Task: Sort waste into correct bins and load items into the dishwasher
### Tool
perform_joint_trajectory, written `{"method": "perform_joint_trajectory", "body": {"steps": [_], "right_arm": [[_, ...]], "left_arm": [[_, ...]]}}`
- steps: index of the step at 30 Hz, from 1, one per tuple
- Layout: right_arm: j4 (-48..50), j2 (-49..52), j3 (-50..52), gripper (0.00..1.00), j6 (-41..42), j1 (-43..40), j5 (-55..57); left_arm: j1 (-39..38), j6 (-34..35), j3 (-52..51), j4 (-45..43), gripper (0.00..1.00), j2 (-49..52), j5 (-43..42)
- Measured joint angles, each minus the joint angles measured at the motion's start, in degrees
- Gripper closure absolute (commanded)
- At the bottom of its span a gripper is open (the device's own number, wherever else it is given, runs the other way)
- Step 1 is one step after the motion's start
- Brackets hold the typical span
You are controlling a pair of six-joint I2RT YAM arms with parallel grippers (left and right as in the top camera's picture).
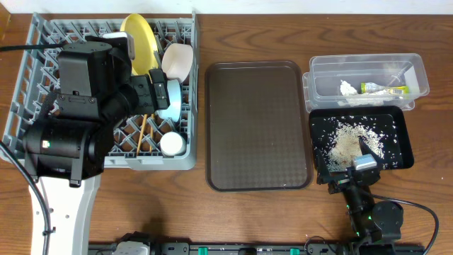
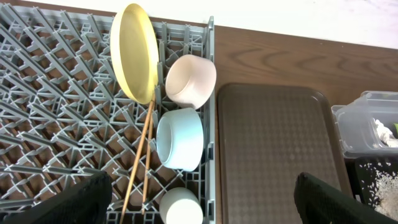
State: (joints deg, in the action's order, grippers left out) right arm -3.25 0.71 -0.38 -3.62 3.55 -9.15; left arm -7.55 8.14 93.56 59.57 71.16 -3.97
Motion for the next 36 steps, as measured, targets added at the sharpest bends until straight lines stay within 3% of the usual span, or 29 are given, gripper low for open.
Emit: {"method": "perform_joint_trajectory", "body": {"steps": [15,20,27,34,36], "right_arm": [[0.0,0.0,0.0,0.01,0.0,0.0,0.0],[0.0,0.0,0.0,0.01,0.0,0.0,0.0],[0.0,0.0,0.0,0.01,0.0,0.0,0.1],[0.0,0.0,0.0,0.01,0.0,0.0,0.2],[0.0,0.0,0.0,0.01,0.0,0.0,0.2]], "left_arm": [[0.0,-0.7,-0.1,4.5,0.06,-0.1,2.4],[0.5,-1.8,-1.6,2.2,0.06,-2.7,3.9],[5.4,-2.9,-17.1,-14.4,0.06,-17.1,4.8],[10.9,-3.5,-47.7,-46.6,0.06,-37.2,3.9],[11.7,-3.6,-52.9,-49.9,0.06,-40.3,3.7]]}}
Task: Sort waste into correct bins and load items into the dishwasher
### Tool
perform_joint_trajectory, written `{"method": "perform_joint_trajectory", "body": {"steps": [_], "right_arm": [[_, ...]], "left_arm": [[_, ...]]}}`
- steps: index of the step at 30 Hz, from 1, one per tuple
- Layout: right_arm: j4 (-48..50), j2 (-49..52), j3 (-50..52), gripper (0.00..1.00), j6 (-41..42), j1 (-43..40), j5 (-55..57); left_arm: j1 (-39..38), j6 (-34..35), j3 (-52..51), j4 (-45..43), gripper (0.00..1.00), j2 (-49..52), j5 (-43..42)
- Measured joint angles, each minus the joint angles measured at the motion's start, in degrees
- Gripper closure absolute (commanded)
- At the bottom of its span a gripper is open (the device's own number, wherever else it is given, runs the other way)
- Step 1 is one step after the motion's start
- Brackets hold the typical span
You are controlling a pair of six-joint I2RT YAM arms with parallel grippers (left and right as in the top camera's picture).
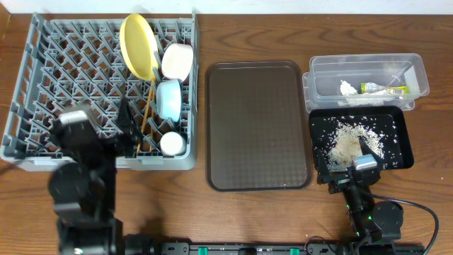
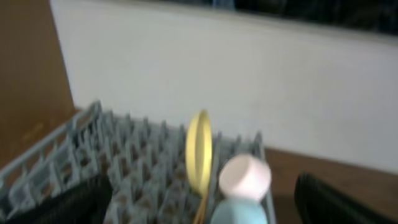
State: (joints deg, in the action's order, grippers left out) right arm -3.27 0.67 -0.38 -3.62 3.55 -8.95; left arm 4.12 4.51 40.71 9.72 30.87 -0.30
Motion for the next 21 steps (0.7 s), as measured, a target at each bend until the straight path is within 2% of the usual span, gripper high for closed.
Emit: {"method": "perform_joint_trajectory", "body": {"steps": [5,9,15,21], "right_arm": [[0.0,0.0,0.0,0.01,0.0,0.0,0.0],[0.0,0.0,0.0,0.01,0.0,0.0,0.0],[0.0,0.0,0.0,0.01,0.0,0.0,0.0],[0.0,0.0,0.0,0.01,0.0,0.0,0.0]], "left_arm": [[2.0,-1.4,-16.6,-7.5,0.06,-10.9,-0.9],[2.6,-1.9,-26.0,-12.0,0.06,-18.0,-1.1],[2.6,-3.3,-34.7,-14.8,0.06,-25.1,-1.3],[2.6,-3.9,-38.5,-14.7,0.06,-28.9,-1.3]]}}
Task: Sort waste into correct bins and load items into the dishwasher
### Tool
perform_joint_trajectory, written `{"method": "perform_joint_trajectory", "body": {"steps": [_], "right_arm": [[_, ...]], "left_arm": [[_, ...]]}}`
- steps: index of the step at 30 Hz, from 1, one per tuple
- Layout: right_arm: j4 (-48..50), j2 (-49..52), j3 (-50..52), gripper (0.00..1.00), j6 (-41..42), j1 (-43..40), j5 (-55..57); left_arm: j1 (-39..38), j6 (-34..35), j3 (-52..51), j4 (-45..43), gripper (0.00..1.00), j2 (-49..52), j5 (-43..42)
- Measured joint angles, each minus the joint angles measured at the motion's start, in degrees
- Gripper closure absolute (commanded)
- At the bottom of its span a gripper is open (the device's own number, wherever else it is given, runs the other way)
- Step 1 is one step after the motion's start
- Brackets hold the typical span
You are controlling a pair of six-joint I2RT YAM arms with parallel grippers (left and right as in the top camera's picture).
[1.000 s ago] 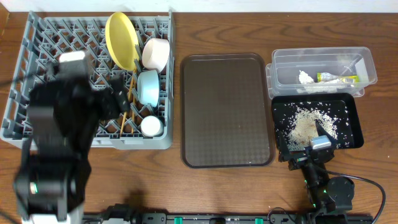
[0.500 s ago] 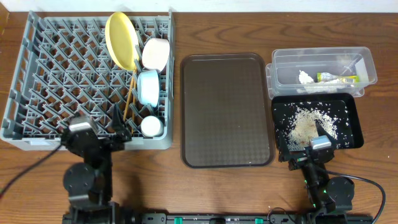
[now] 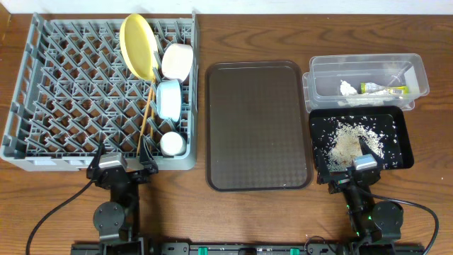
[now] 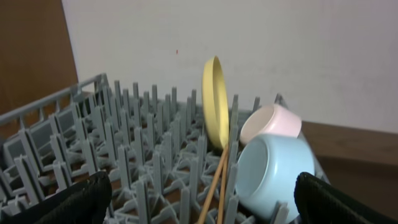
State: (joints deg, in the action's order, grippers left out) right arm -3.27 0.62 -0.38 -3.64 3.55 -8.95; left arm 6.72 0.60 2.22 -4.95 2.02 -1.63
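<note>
The grey dish rack (image 3: 64, 85) holds an upright yellow plate (image 3: 139, 46), a pale pink bowl (image 3: 177, 61), a light blue cup (image 3: 169, 99), wooden chopsticks (image 3: 146, 113) and a white cup (image 3: 172, 144). My left gripper (image 3: 122, 168) sits low at the table's front edge, just before the rack. It is open with nothing in it. The left wrist view looks level across the rack at the plate (image 4: 216, 102), bowl (image 4: 270, 122), blue cup (image 4: 277, 171) and chopsticks (image 4: 219, 180), with my gripper (image 4: 202, 208) wide apart. My right gripper (image 3: 354, 173) rests at the front right; its jaws are not readable.
A brown serving tray (image 3: 258, 124) lies in the middle. A clear bin (image 3: 417, 71) at the back right holds a crumpled tissue (image 3: 347, 88) and a wrapper (image 3: 384, 89). In front of it a black tray (image 3: 400, 142) holds rice scraps (image 3: 347, 145).
My left arm stood taller at the rack's front left corner. Now it is folded low at the table's front edge, and its camera looks level across the rack. Nothing else moved.
At first my left arm reached over the rack, its gripper open above the plate, bowl and cups. Then it was back at the rack's front edge. Now it is down at the table front, still open. The right arm and the rack's contents have stayed the same.
</note>
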Motion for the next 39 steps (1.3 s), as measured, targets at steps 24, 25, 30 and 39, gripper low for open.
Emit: {"method": "perform_joint_trajectory", "body": {"steps": [24,25,30,39], "right_arm": [[0.0,0.0,0.0,0.01,0.0,0.0,0.0],[0.0,0.0,0.0,0.01,0.0,0.0,0.0],[0.0,0.0,0.0,0.01,0.0,0.0,0.0],[0.0,0.0,0.0,0.01,0.0,0.0,0.0]], "left_arm": [[0.0,-0.5,-1.6,6.1,0.06,-1.3,-1.4],[0.0,-0.5,-1.6,6.1,0.06,-1.3,-1.4],[0.0,-0.5,-1.6,6.1,0.06,-1.3,-1.4],[0.0,-0.5,-1.6,6.1,0.06,-1.3,-1.4]]}}
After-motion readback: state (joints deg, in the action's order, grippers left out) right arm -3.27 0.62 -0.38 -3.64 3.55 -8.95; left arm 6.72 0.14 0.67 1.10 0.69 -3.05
